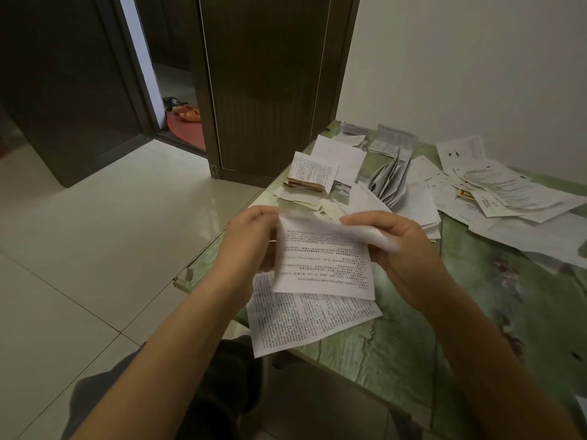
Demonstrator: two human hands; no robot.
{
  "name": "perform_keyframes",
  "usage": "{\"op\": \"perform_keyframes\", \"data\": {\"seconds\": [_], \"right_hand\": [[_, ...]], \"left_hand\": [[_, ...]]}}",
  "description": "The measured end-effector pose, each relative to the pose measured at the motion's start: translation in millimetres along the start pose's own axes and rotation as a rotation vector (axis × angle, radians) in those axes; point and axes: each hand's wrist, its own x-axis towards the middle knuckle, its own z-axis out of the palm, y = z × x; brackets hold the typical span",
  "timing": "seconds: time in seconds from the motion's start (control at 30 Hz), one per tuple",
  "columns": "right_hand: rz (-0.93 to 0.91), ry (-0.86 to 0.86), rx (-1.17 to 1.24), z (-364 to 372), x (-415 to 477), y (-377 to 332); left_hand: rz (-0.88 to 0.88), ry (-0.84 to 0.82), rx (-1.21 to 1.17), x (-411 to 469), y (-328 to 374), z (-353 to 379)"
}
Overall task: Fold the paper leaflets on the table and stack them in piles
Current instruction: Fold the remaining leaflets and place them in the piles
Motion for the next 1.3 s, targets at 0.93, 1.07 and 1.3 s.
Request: {"op": "perform_keyframes", "data": {"seconds": [0.93,1.07,1.3], "right_hand": [[0.096,0.003,0.064,1.2,1.9,1.7],[0.103,0.024,0.043,3.9,1.0,1.3],[0.094,-0.045,-0.008,3.3,-1.2,-1.1]], "left_hand": [[0.039,-0.276,0.082,-5.9,1.5,-1.0],[0.003,-0.221,0.135,-7.4,-1.3,0.9],[-0.009,-0.141,0.088,-5.6,1.4,0.9]]}}
